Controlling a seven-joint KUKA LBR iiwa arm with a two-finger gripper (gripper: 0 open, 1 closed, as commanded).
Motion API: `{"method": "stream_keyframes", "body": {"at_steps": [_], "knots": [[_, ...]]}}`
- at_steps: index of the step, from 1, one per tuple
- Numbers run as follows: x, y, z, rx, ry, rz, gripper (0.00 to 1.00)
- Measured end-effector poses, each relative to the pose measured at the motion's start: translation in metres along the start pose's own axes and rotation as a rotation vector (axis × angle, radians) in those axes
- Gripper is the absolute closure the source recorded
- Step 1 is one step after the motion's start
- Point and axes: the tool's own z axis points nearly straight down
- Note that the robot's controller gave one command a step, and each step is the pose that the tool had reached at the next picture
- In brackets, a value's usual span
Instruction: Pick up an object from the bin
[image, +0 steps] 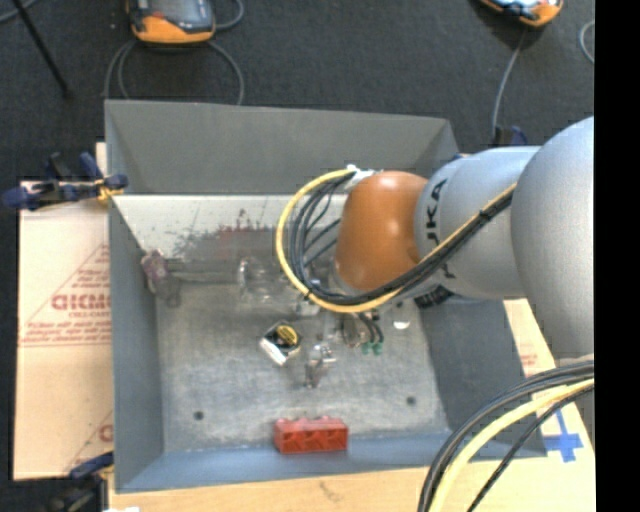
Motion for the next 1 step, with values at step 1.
{"method": "stream_keyframes", "body": {"at_steps": [1], "knots": [[-0.0092, 0.0358, 0.0211, 0.007, -0.010, -0.362, 0.00]]}}
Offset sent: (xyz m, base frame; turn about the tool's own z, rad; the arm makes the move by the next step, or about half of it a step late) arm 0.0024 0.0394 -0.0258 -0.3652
